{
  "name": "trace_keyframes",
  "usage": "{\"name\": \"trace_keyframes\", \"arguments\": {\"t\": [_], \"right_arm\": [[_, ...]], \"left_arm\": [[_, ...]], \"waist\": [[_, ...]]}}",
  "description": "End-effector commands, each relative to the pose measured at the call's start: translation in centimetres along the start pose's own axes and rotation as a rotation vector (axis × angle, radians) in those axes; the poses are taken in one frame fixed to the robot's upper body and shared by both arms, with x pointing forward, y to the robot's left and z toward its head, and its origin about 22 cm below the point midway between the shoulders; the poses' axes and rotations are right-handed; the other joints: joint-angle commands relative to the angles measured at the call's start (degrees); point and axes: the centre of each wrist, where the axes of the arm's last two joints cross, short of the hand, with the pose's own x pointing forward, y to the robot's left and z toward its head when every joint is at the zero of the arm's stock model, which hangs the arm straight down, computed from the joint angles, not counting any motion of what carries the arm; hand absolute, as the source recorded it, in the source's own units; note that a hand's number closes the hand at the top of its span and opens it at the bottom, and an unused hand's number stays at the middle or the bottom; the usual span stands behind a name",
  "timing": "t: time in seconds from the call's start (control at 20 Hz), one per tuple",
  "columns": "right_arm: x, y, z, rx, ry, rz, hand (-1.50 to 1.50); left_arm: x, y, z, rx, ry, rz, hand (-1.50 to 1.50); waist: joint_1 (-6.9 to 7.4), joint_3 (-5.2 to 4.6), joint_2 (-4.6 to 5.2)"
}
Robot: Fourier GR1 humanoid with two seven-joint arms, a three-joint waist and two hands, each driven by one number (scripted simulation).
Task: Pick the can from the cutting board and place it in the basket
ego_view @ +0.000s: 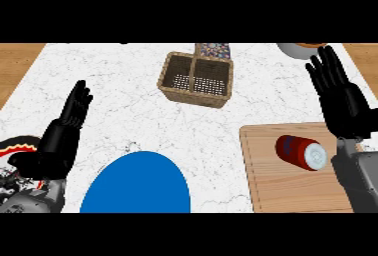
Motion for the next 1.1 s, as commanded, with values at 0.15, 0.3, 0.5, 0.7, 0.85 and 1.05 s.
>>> {"name": "trace_keyframes", "arguments": {"t": [0.15,0.3,0.5,0.7,0.85,1.05], "right_arm": [[3.3,1.4,0.8,-0.08,-0.241,-0.059,1.5],[4.3,1.1,0.2,-0.458,-0.435,-0.369,1.5],[2.6,13.1,0.5,-0.292,-0.415,-0.293,-1.5],[4.6,12.4,0.4,-0.494,-0.405,-0.075,-1.5],[3.0,9.2,0.1,-0.58,-0.32,0.16,-1.5],[0.8,2.4,1.7,-0.564,-0.089,0.473,-1.5]], "left_arm": [[0.3,3.6,-1.8,-0.013,-0.054,-0.169,0.0],[-0.3,3.5,-1.2,-0.001,-0.01,-0.141,0.0],[0.2,4.5,-2.8,-0.101,-0.033,-0.185,0.0],[-0.5,4.9,-2.2,-0.089,-0.009,-0.2,0.0],[-0.2,5.4,-2.9,-0.05,-0.013,-0.203,0.0],[-1.1,6.1,-1.6,-0.03,0.022,-0.203,0.0]], "waist": [[-1.5,0.5,2.12],[-6.4,3.59,-1.18],[-0.08,0.46,2.45],[-1.46,0.25,1.73],[-3.25,-0.04,1.43],[-5.01,-0.42,0.66]]}}
